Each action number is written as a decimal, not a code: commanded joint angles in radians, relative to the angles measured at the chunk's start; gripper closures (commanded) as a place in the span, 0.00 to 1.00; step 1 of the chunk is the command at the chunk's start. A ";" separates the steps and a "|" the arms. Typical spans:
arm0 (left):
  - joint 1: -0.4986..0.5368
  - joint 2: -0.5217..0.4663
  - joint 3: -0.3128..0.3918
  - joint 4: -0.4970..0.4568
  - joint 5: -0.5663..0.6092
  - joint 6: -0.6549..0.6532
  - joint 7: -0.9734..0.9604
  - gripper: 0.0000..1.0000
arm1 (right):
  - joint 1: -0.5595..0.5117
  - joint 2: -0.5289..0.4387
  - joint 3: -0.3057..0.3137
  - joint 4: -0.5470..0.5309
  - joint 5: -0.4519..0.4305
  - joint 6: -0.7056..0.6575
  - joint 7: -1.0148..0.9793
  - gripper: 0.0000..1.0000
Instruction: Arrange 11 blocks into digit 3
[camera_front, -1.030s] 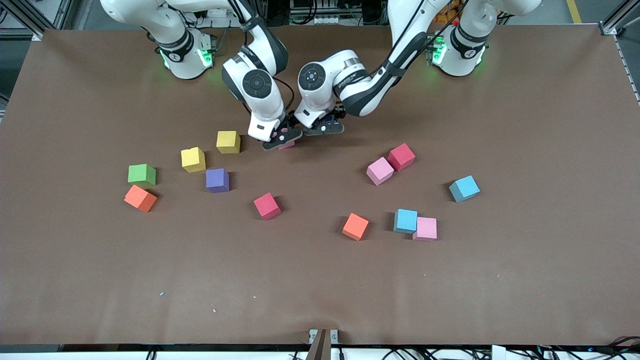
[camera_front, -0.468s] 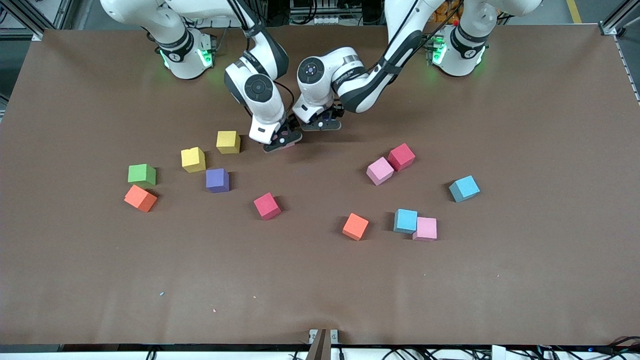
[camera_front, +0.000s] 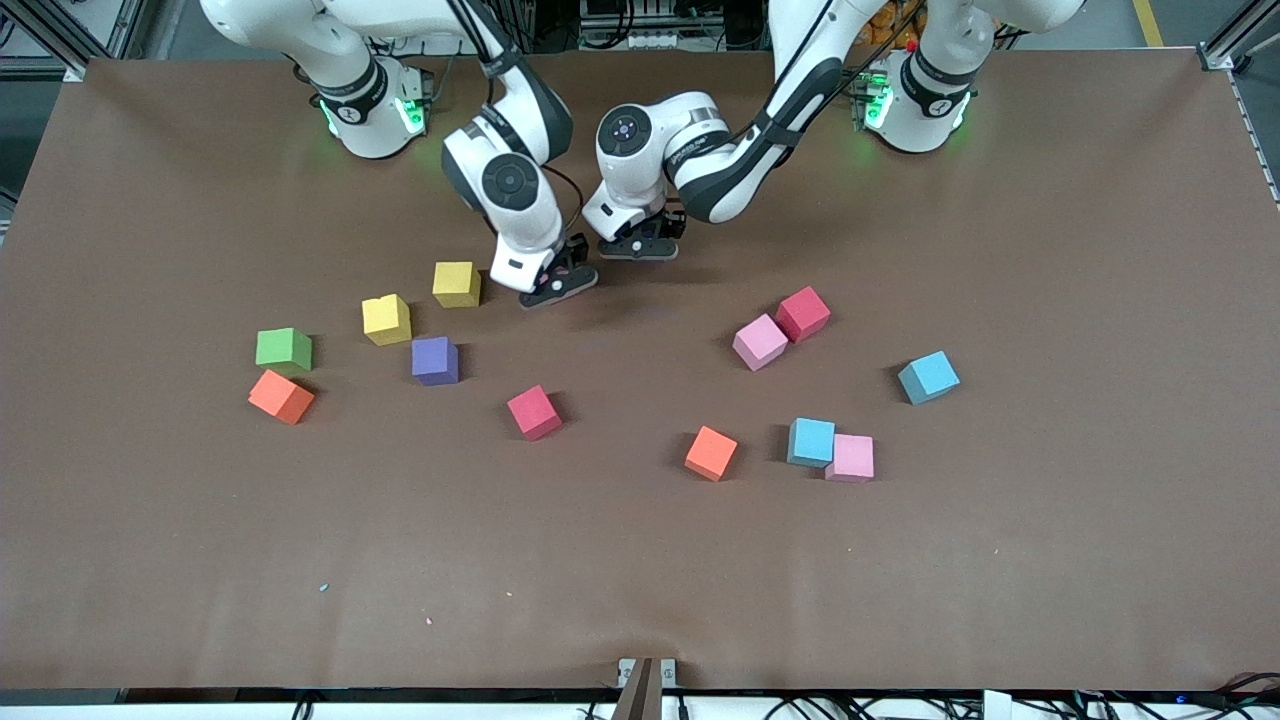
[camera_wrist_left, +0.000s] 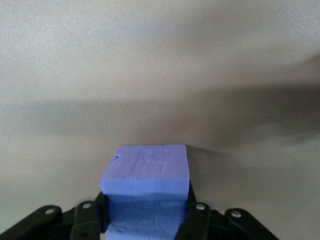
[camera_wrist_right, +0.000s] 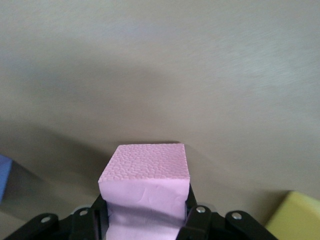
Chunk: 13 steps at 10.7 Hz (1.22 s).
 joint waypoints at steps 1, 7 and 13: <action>0.001 -0.015 0.001 -0.027 0.023 0.029 -0.063 0.00 | -0.094 -0.075 0.001 -0.011 -0.011 -0.070 -0.119 0.88; 0.009 -0.146 -0.005 -0.017 0.009 -0.053 -0.105 0.00 | -0.224 -0.184 0.003 -0.011 -0.143 -0.168 -0.421 0.86; 0.224 -0.263 -0.007 -0.030 0.004 -0.158 -0.078 0.00 | -0.115 -0.212 0.011 -0.008 -0.168 -0.193 -0.574 0.86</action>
